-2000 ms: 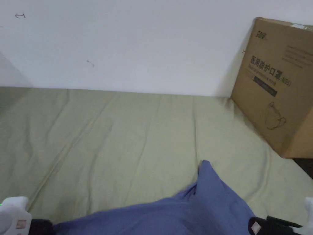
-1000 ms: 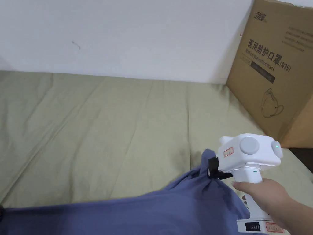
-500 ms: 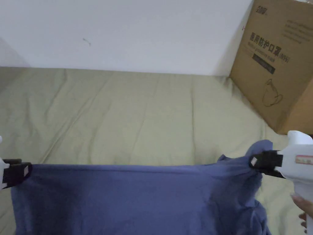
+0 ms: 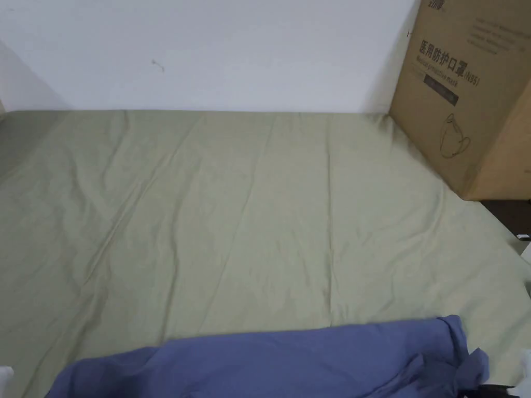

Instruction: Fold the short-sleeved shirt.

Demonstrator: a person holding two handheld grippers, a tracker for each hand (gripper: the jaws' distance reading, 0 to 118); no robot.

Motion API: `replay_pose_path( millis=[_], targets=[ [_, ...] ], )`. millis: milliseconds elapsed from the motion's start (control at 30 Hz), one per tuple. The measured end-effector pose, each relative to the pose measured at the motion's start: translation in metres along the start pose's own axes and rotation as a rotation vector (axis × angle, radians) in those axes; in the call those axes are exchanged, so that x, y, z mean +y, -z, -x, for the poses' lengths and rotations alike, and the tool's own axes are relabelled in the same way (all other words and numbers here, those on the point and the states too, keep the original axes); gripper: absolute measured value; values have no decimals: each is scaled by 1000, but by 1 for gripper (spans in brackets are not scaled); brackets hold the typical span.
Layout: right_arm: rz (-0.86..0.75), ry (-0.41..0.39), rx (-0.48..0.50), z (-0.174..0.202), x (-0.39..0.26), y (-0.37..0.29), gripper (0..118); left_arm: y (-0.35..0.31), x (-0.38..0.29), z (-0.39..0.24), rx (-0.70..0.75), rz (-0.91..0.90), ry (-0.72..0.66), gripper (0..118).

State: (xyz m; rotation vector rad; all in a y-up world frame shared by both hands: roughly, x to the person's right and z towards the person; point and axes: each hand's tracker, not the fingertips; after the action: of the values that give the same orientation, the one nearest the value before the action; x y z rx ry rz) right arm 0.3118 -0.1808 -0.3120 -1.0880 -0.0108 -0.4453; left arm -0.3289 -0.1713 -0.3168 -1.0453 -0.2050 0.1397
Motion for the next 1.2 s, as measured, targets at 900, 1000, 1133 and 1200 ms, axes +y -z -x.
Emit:
replay_pose_path(
  millis=[900, 1000, 1133, 1200],
  targets=[
    [-845, -277, 132, 131, -24, -122, 0, -139, 32, -80, 47, -762, -64, 0],
    [-801, -307, 111, 129, -22, -128, 0, -121, 54, -5, -270, -486, -254, 0],
    [-732, -335, 92, 133, -22, -121, 0, -70, 49, 67, -421, -246, -374, 52],
    [-679, -364, 93, 140, -22, -114, 0, -40, 40, 85, -465, -173, -453, 82]
  ],
)
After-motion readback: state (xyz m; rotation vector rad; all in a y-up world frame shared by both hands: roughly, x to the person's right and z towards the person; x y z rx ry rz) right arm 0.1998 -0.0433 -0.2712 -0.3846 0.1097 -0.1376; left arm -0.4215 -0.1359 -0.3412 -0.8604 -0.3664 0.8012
